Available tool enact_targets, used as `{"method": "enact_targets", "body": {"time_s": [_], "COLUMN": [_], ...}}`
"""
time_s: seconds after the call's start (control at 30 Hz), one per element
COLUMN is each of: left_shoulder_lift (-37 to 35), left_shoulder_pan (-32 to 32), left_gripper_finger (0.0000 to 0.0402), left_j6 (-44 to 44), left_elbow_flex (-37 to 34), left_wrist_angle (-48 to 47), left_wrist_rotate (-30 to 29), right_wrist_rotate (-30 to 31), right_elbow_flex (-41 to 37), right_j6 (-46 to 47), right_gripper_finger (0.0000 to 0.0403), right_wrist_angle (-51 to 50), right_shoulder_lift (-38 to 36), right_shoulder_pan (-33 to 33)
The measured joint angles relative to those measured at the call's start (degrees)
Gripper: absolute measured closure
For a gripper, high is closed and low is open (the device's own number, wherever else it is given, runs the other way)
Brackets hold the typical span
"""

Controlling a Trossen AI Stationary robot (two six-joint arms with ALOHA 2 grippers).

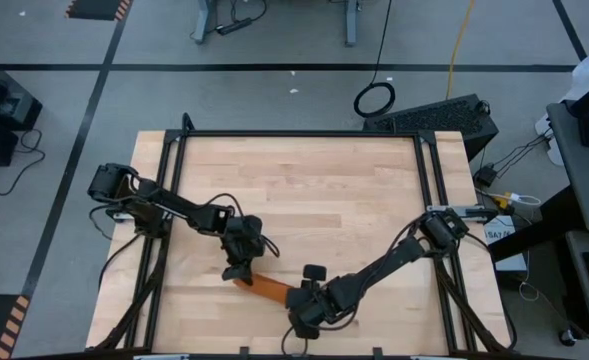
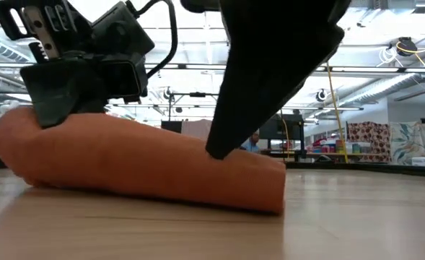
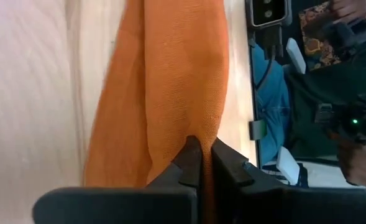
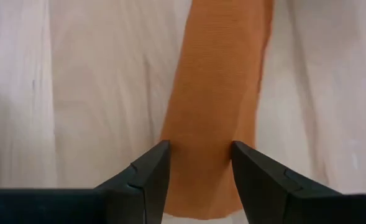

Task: Roll towel into tight, uniform cylinder
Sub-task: Roll the brown towel

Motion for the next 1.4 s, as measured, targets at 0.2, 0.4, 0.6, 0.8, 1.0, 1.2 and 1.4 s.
{"method": "enact_targets", "body": {"time_s": [0.2,0.4,0.6,0.8,1.0,1.2,1.4], "left_shoulder_lift": [-0.02,0.19,0.42,0.42,0.42,0.42,0.42], "left_shoulder_pan": [0.3,1.22,1.41,1.4,0.32,-3.27,-7.68], "left_gripper_finger": [0.0384,0.0384,0.0384,0.0384,0.0384,0.0384,0.0384], "left_j6": [0.39,0.42,1.47,1.82,0.38,0.19,0.36], "left_elbow_flex": [0.0,0.0,0.0,0.02,0.02,0.02,0.02], "left_wrist_angle": [2.71,3.35,4.17,4.86,7.34,8.15,12.03], "left_wrist_rotate": [2.21,3.83,4.79,4.28,1.57,-3.86,-6.88], "right_wrist_rotate": [-4.76,-4.39,-5.55,-5.49,-3.88,-4.37,-6.02], "right_elbow_flex": [0.0,0.0,0.78,1.29,1.29,1.29,1.31], "right_j6": [-0.65,-1.29,0.98,1.0,2.48,3.31,2.9], "right_gripper_finger": [0.024,0.024,0.024,0.024,0.0241,0.0276,0.0342], "right_wrist_angle": [0.91,0.48,-0.81,-1.86,-2.62,-2.15,-2.31], "right_shoulder_lift": [0.0,-0.1,-0.46,-0.57,-0.24,-0.24,0.13], "right_shoulder_pan": [-0.79,-0.66,-0.28,0.39,-0.14,-0.33,-0.33]}}
